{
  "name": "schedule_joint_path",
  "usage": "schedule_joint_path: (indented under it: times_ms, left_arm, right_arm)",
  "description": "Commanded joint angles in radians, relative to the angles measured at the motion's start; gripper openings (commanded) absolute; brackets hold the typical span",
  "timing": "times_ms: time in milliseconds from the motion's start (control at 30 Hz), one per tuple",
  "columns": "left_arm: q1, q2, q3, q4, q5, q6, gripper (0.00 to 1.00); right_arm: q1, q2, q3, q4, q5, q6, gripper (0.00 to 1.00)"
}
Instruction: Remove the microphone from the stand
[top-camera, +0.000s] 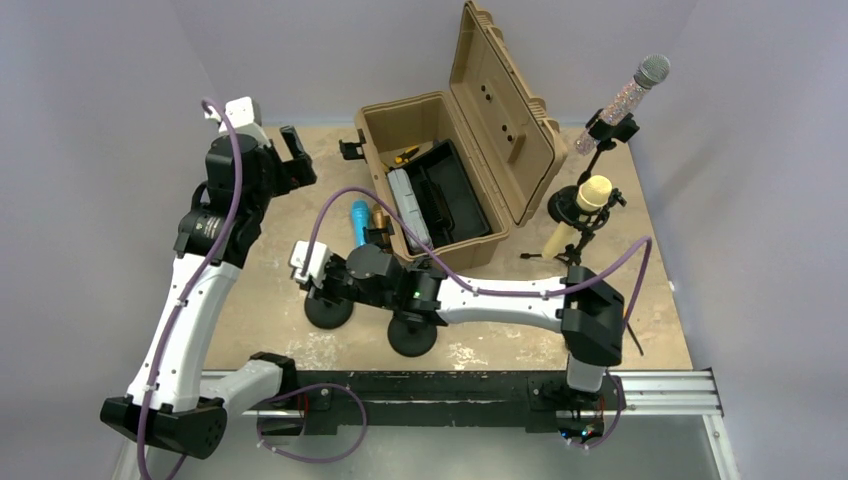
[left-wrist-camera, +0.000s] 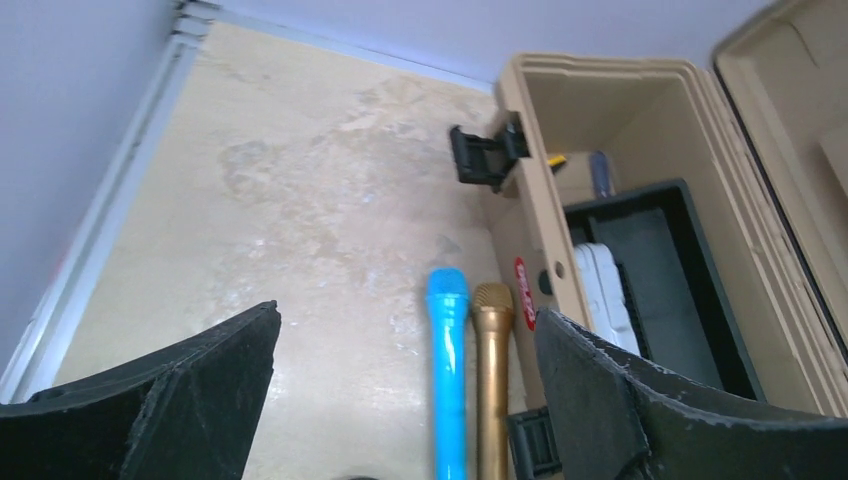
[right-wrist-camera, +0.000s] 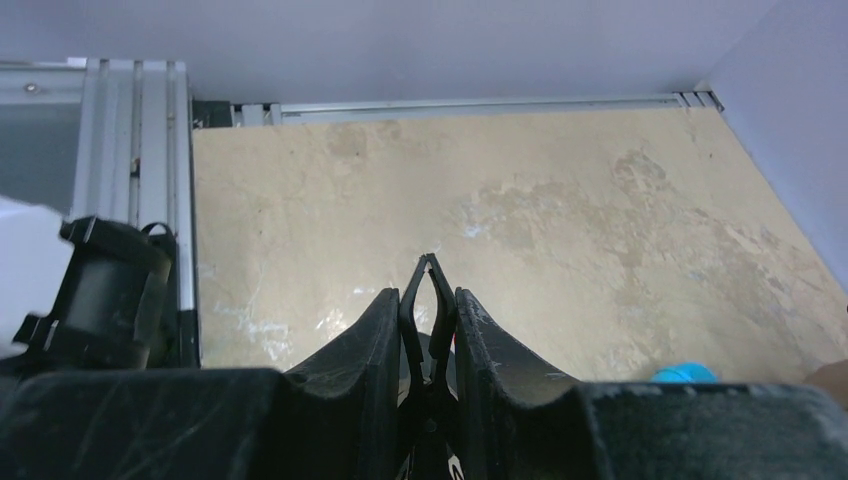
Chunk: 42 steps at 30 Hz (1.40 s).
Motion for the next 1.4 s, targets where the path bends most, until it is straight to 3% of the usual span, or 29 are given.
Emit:
schedule_joint_path:
  times_ms: [0, 433, 767, 967, 1033, 1167, 1367]
  left_arm:
    - [0.011, -0.046, 0.008, -0.004, -0.233, -0.073, 0.97]
    - [0.103, -0.089, 0.034, -0.104, -0.550, -0.226, 1.00]
    - [0.105, -0.083, 0.019, -0.084, -0.567, -0.196, 1.00]
    - [0.112, -0.080, 0.023, -0.096, -0.589, -0.196, 1.00]
    - [0.117, -0.071, 0.028, -0.105, -0.602, -0.199, 1.00]
    - [0.144, -0.062, 0.024, -0.104, -0.556, -0.210, 1.00]
    - [0.146, -0.063, 0.021, -0.096, -0.556, -0.196, 1.00]
  right_arm:
    - [-0.015, 0.045, 0.141, 0.138, 0.078, -0.009, 0.00]
    - [-0.132, 0.156, 0.306, 0.111, 0.071, -0.028, 0.00]
    - [-0.223, 0.343, 0.556, 0.002, 0.011, -0.063, 0.00]
    - [-0.270, 0.387, 0.610, -0.007, -0.010, -0.068, 0.00]
    - [-0.277, 0.390, 0.610, 0.000, -0.028, -0.065, 0.06]
    - [-0.285, 0.406, 0.601, 0.030, -0.050, -0.054, 0.31]
    - [-0.288, 0.446, 0.672, -0.003, -0.072, -0.043, 0.58]
